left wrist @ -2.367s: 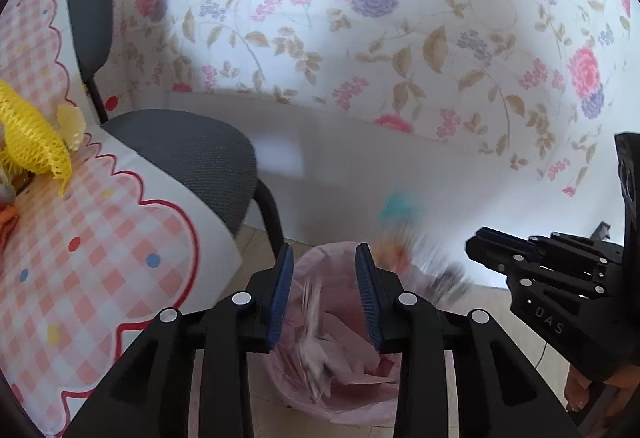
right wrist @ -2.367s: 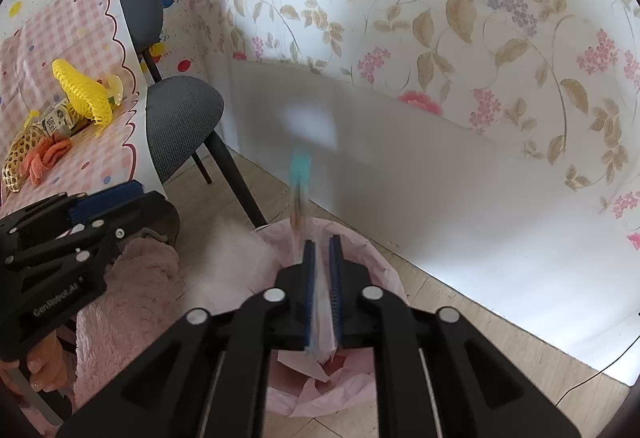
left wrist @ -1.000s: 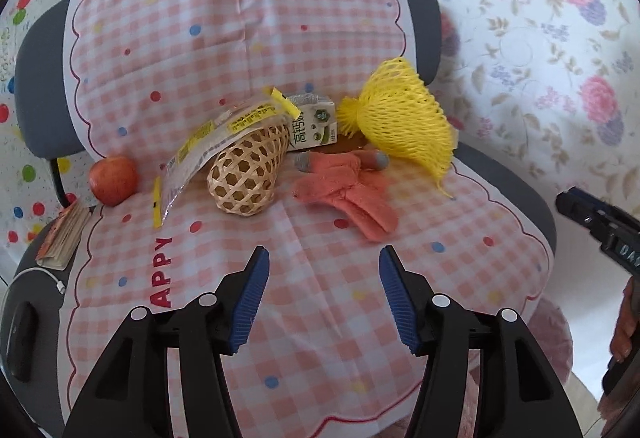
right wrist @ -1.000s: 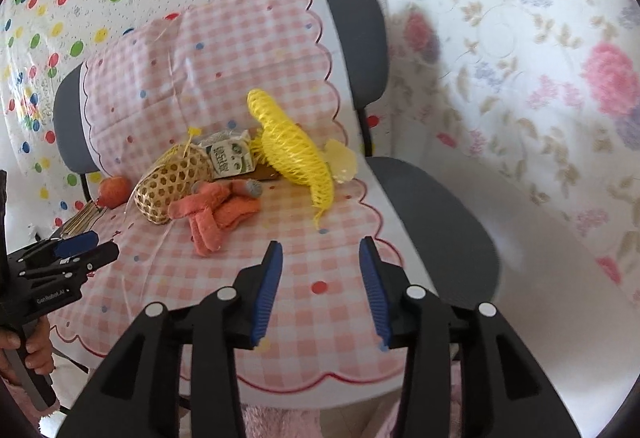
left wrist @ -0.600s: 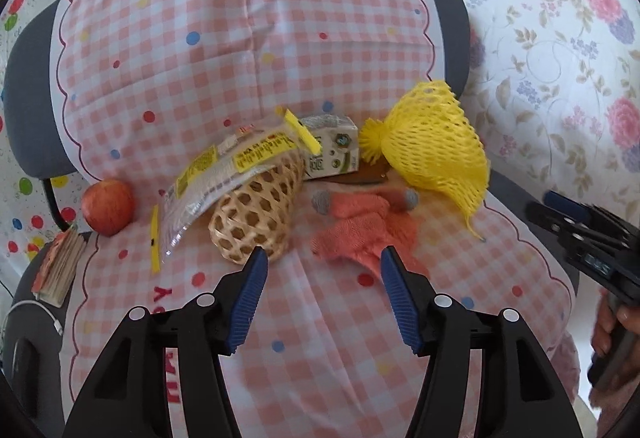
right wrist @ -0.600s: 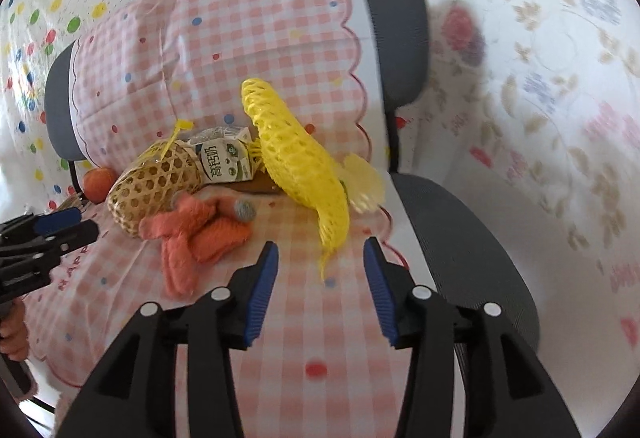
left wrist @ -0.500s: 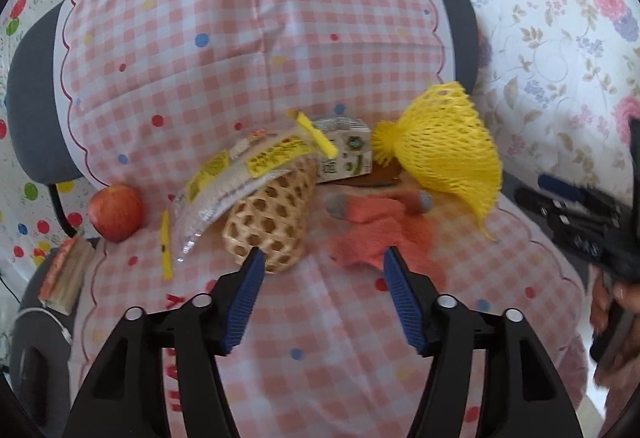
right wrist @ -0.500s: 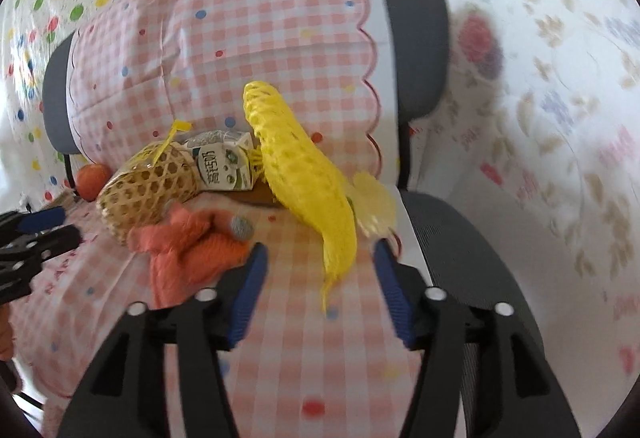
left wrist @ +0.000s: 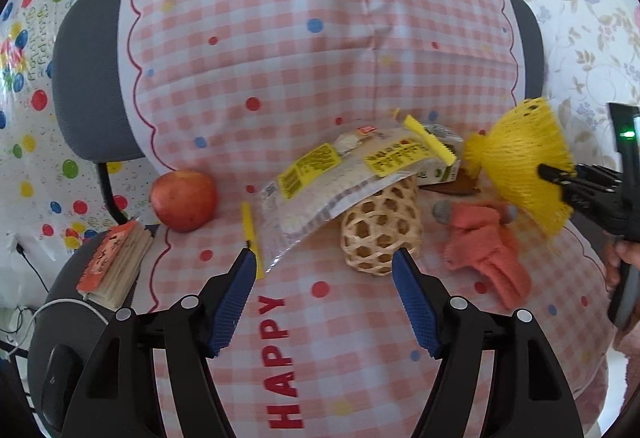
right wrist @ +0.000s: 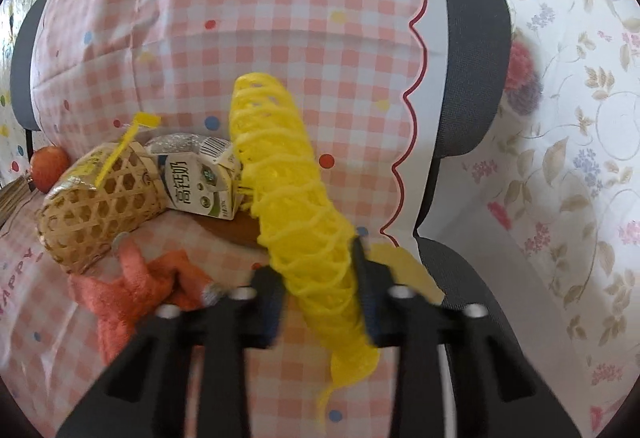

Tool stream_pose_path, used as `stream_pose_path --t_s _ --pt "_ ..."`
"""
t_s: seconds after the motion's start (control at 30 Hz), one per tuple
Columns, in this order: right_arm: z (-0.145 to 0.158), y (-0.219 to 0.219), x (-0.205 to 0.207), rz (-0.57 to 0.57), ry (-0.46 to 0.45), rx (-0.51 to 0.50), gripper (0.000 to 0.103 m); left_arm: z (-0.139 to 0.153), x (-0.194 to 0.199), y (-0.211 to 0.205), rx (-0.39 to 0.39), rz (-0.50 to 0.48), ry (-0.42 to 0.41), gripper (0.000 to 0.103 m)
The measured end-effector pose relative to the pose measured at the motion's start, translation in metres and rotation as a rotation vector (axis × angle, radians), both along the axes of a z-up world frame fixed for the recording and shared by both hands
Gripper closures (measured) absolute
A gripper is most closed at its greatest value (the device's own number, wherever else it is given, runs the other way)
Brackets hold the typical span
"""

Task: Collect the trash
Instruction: 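Return to the chair and grasp the yellow foam net with the right gripper, then grasp the clear yellow-labelled snack bag with the left gripper while the right holds the net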

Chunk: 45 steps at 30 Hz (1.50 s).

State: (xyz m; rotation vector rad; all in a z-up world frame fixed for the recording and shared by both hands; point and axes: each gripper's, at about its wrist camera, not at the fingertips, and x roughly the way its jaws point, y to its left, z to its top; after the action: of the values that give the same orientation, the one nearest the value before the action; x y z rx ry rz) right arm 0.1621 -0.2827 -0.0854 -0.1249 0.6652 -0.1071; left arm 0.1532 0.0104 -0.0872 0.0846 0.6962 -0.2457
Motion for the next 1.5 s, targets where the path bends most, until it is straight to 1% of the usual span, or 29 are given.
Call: stream_pose_path --t_s 0.17,0.27,0.37,0.47,0.53,0.57,0.67,0.8,0.87,0.9,0.97,1.03,1.07,1.1,1.13,1.2,1.3,1.37,1.43,1.5 --pt "0.027 0.002 -0.044 -0.012 -0.048 0.096 0.090 -0.003 -0.001 0.006 -0.008 -0.007 0.015 0.032" --pt "0.039 0.011 -0.070 -0.011 -0.079 0.149 0.090 0.001 -0.002 -0.008 0.013 -0.039 -0.008 0.032" --pt "0.043 0.017 -0.088 -0.002 -0.099 0.241 0.090 0.005 0.006 -0.029 0.050 -0.059 -0.042 0.032" --pt "0.041 0.024 -0.096 -0.020 -0.118 0.253 0.090 0.006 0.022 -0.048 0.057 -0.069 -0.044 0.032" --pt "0.038 0.025 -0.098 -0.024 -0.124 0.259 0.090 0.003 0.032 -0.062 0.093 -0.076 -0.049 0.033" --pt "0.035 0.024 -0.097 -0.024 -0.120 0.269 0.090 -0.001 0.041 -0.072 0.125 -0.078 -0.042 0.033" --pt "0.029 0.019 -0.092 -0.020 -0.107 0.286 0.090 -0.007 0.056 -0.086 0.156 -0.077 -0.019 0.035" --pt "0.026 0.015 -0.091 -0.015 -0.108 0.299 0.090 -0.014 0.072 -0.100 0.194 -0.070 -0.019 0.035" --pt "0.025 0.013 -0.090 -0.013 -0.109 0.305 0.090 -0.015 0.081 -0.105 0.201 -0.068 -0.018 0.036" --pt "0.024 0.012 -0.090 -0.011 -0.110 0.312 0.090 -0.016 0.085 -0.106 0.201 -0.070 -0.012 0.043" --pt "0.023 0.010 -0.089 -0.007 -0.109 0.320 0.090 -0.016 0.094 -0.105 0.186 -0.068 0.002 0.047" --pt "0.022 0.010 -0.090 -0.003 -0.109 0.322 0.090 -0.013 0.102 -0.099 0.149 -0.068 0.014 0.050" --pt "0.022 0.010 -0.090 -0.003 -0.110 0.320 0.090 -0.011 0.104 -0.096 0.130 -0.070 0.017 0.054" --pt "0.022 0.010 -0.091 -0.003 -0.110 0.318 0.090 -0.008 0.106 -0.093 0.120 -0.074 0.018 0.062" --pt "0.022 0.010 -0.092 -0.003 -0.111 0.319 0.090 -0.005 0.107 -0.089 0.109 -0.080 0.019 0.066" --pt "0.025 0.010 -0.095 -0.001 -0.117 0.315 0.090 0.003 0.108 -0.078 0.101 -0.060 0.026 0.084" --pt "0.031 0.012 -0.103 -0.005 -0.134 0.295 0.090 0.026 0.105 -0.044 0.030 -0.008 0.030 0.094" --pt "0.035 0.012 -0.109 -0.005 -0.146 0.288 0.090 0.043 0.096 -0.020 0.007 0.025 0.004 0.099" --pt "0.038 0.015 -0.114 -0.001 -0.151 0.286 0.090 0.058 0.082 0.002 -0.031 0.032 -0.021 0.099" --pt "0.040 0.019 -0.119 0.005 -0.153 0.283 0.090 0.071 0.062 0.025 -0.102 0.027 -0.024 0.100"
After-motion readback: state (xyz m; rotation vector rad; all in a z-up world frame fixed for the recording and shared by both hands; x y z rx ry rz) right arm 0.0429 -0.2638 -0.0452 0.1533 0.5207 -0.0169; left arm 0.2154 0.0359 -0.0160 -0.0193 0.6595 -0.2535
